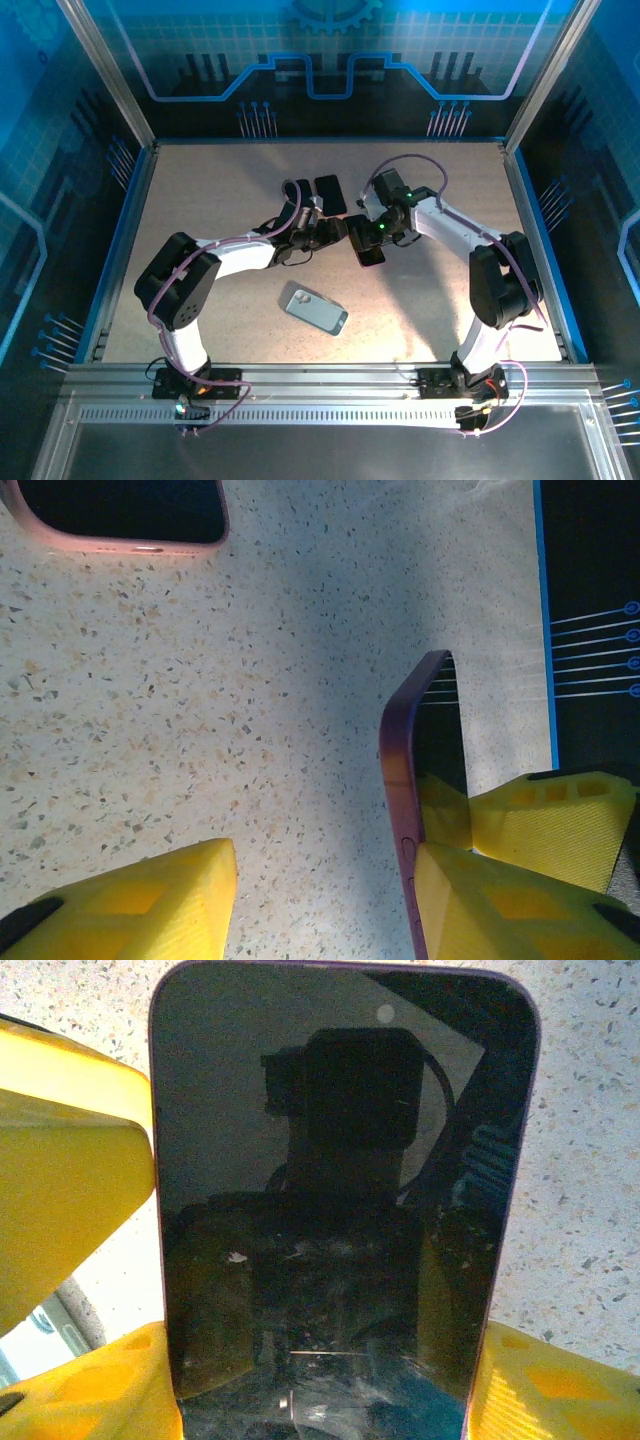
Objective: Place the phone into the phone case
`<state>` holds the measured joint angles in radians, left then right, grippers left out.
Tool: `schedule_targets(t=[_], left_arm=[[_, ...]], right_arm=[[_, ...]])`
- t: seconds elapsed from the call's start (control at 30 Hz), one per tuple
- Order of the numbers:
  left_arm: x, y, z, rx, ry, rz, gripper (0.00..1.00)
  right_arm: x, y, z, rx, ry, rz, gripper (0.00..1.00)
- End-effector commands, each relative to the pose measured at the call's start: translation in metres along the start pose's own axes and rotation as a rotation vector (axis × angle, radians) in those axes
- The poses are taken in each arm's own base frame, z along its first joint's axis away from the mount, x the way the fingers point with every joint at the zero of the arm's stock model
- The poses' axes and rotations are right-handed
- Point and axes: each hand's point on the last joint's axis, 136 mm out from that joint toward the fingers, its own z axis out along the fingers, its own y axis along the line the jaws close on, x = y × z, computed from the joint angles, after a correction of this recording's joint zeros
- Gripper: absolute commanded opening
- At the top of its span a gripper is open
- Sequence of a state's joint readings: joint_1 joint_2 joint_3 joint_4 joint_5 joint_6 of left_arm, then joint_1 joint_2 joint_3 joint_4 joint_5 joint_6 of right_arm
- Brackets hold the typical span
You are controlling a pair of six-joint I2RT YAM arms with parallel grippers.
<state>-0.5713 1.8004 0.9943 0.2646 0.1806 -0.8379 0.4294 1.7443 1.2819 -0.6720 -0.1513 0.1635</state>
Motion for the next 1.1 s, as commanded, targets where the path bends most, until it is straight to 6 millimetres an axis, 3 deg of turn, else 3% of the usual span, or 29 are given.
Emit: schedule_targets(t=[0.0, 0.53, 0.77, 0.9, 1.07], left_arm=[[-0.011, -0.012, 0.002, 0.041, -0.031, 0.004, 0.51], [-0.014, -0.015, 0.009, 0.05, -0.033, -0.003, 0.5], [-0.012, -0.015, 0.014, 0.051, -0.022, -0.001, 0.45], [-0.011, -0.014, 0.016, 0.051, -0.021, -0.002, 0.38], [-0.01, -0.011, 0.017, 0.04, -0.019, -0.005, 0.23]], right_arm=[[-0.003, 0.022, -0.01, -0.063, -0.033, -0.03, 0.47], [-0.006, 0.036, -0.015, -0.117, -0.046, -0.025, 0.47], [-0.008, 0.042, -0.017, -0.137, -0.053, -0.026, 0.47], [-0.009, 0.046, -0.019, -0.151, -0.055, -0.029, 0.47], [-0.009, 0.049, -0.021, -0.162, -0.056, -0.029, 0.49]])
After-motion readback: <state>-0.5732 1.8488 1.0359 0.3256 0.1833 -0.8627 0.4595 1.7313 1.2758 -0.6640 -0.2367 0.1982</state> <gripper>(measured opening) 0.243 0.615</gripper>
